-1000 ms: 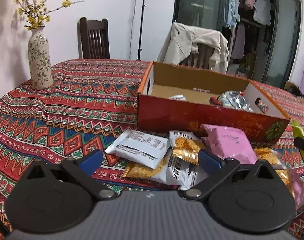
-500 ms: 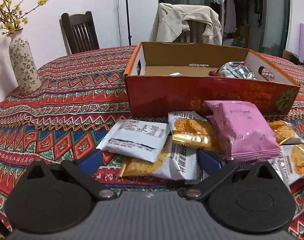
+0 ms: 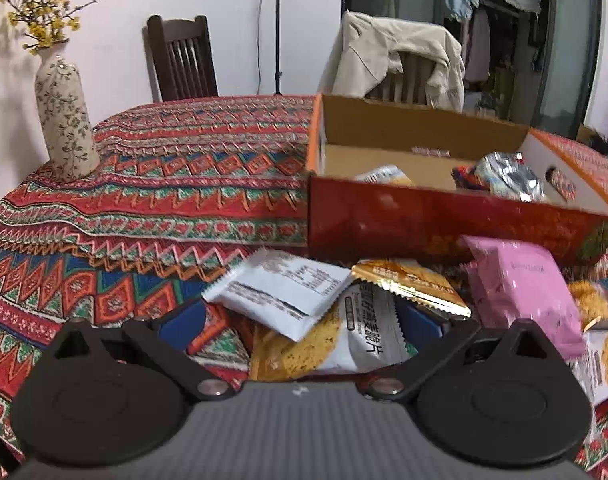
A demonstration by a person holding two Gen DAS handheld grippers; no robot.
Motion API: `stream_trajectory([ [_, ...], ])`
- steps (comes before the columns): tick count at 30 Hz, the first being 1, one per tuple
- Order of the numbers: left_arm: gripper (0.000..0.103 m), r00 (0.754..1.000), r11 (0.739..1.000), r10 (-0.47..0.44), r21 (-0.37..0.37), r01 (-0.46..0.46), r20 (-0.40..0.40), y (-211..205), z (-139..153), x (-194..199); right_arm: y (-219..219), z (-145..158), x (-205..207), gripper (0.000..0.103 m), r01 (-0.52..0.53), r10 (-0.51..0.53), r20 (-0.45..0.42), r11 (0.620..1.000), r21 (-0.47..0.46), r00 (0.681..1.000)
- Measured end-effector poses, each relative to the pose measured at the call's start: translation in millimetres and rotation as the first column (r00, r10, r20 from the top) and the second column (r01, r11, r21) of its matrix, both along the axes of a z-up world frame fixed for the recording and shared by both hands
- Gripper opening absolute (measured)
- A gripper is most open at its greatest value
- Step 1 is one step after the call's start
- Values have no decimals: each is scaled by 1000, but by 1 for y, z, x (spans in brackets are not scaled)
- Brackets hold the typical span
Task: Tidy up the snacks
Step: 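Grasp the cookie packet with the left gripper while the right holds the green bar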
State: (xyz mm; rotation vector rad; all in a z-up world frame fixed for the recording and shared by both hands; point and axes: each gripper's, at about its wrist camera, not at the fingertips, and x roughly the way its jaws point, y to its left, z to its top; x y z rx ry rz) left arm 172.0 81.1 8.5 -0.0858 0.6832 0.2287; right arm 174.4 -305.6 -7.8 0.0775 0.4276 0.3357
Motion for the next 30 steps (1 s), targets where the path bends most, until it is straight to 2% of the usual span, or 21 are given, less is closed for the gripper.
stream_trajectory([
  [6, 103, 1000, 999, 22, -27, -21, 12, 7, 5, 7, -1, 0, 0, 39, 9, -9, -2, 1000, 4, 1000],
  [11, 103, 999, 1000, 20, -3, -20, 26, 2, 10, 8, -2, -1, 1, 39, 13, -13, -3, 1000, 7, 1000],
  [18, 103, 998, 998, 40, -51, -42, -55, -5, -8, 13, -2, -1, 1, 39, 15, -15, -3, 1000, 11, 1000],
  [23, 103, 991, 992, 115, -48, -118, -70, -12, -17, 18, -3, -1, 1, 39, 15, -15, -1, 1000, 15, 1000],
  [26, 81, 989, 990, 135, -28, -137, -58, -13, -14, 11, -5, -1, 2, 39, 18, -18, -6, 999, 28, 1000],
  [30, 76, 994, 994, 101, -34, -103, -47, -14, -13, -5, -7, -2, 2, 39, 19, -19, -9, 999, 39, 1000],
])
